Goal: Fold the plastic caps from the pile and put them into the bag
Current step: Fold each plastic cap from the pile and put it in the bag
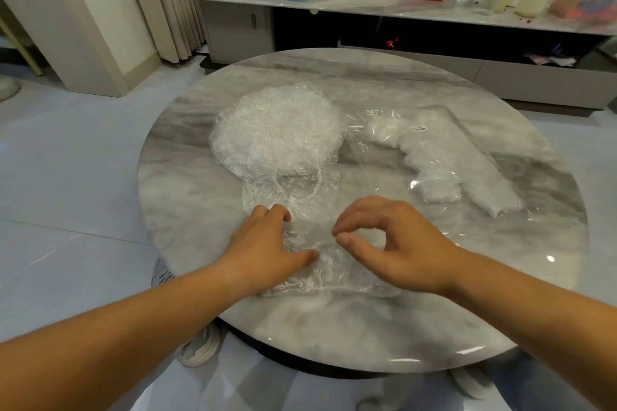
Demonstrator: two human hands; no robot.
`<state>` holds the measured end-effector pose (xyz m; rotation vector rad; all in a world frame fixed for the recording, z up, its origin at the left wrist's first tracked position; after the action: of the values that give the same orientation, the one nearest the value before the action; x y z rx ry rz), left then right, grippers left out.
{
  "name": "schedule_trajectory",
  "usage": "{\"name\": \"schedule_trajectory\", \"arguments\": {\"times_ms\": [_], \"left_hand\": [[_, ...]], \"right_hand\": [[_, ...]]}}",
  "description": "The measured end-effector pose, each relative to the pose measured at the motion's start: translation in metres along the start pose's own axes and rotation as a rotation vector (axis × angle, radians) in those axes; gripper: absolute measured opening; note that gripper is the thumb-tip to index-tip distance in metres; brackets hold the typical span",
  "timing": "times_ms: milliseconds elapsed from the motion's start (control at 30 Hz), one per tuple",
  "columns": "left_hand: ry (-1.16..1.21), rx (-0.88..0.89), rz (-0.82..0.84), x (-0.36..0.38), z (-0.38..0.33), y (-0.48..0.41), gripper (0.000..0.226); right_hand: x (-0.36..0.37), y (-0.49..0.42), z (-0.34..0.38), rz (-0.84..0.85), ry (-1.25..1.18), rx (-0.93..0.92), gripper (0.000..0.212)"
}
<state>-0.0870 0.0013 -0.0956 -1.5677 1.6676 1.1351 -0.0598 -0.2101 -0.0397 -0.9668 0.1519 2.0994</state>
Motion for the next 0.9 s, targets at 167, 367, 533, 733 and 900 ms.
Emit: {"name": "schedule_trajectory", "arguments": {"times_ms": [167, 367, 533, 733, 900], "left_hand": [[0.056, 0.044, 0.109, -0.009, 0.003, -0.002, 0.073], [0.043, 0.148, 0.299, -0.028, 0.006, 0.001, 0.078], [-0.006, 0.172, 0.318, -0.032, -0.007, 0.014, 0.074], [-0.192, 0.071, 0.232, -0.020, -0.016, 0.022, 0.053], [-0.350, 0.079, 0.230, -0.017, -0.011, 0.023, 0.045]], "right_hand": [[0.012, 0.032, 0.004, 0.098, 0.099, -0.092, 0.028], [0.030, 0.056, 0.002, 0.305, 0.188, -0.154, 0.026], [0.034, 0.061, -0.001, 0.353, 0.243, -0.159, 0.033], [0.035, 0.067, -0.001, 0.380, 0.303, -0.137, 0.042], [0.031, 0.069, 0.001, 0.362, 0.332, -0.122, 0.038]]}}
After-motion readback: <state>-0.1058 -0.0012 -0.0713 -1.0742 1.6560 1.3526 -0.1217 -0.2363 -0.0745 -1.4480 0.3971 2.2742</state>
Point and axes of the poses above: each hand's wrist, its own y-axis away from the middle knuckle, its own x-axis out of the palm, z = x × y, the point moved 2 cm from there along -y, towards the middle knuckle, and after that the axes turned 6 degrees about -y, right-handed, at the moved point
